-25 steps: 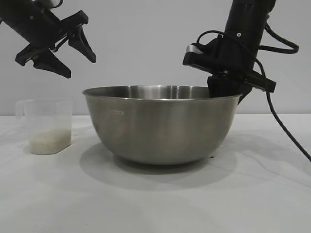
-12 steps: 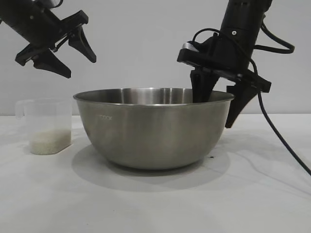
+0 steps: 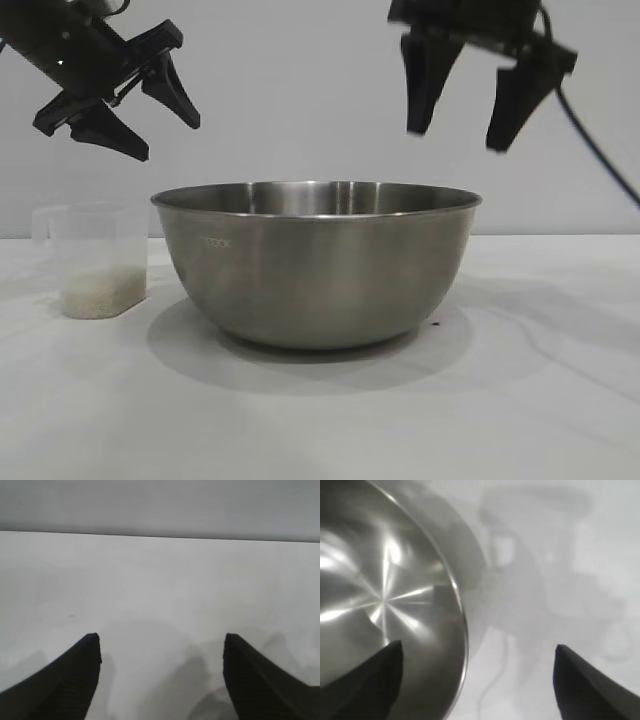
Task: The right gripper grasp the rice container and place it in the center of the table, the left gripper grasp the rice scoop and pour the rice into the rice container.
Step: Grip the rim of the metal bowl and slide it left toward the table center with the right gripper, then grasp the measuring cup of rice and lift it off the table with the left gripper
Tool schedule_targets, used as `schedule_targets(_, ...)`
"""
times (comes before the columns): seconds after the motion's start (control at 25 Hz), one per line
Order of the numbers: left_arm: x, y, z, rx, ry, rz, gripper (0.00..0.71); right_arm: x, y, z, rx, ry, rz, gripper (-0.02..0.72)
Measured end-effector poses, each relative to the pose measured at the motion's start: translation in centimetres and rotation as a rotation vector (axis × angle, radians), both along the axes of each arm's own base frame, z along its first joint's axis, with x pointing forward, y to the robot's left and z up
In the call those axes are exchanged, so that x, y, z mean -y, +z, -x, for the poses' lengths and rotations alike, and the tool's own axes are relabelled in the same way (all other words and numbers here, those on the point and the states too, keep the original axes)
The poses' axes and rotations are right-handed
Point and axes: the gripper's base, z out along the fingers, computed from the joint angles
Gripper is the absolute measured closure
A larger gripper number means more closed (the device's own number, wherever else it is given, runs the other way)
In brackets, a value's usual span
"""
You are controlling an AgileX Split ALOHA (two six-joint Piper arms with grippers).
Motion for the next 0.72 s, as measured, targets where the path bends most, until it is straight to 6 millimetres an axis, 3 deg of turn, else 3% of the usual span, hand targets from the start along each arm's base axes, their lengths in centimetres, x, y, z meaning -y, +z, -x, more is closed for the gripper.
schedule_targets(0.4, 0.0, 0.0, 0.0, -0.001, -0.003, 0.002, 0.205, 3.8, 10.6, 4.8, 0.299, -0.078, 0.091, 0.149)
schedule_targets(0.56, 0.0, 0.0, 0.0, -0.001, -0.002, 0.004, 0.205, 5.2, 13.9, 7.3, 0.379, -0.122, 0.056, 0.149)
schedule_targets(0.72, 0.0, 0.0, 0.0, -0.001, -0.002, 0.004, 0.205, 6.6, 15.6, 11.3, 0.422, -0.132, 0.041, 0.149)
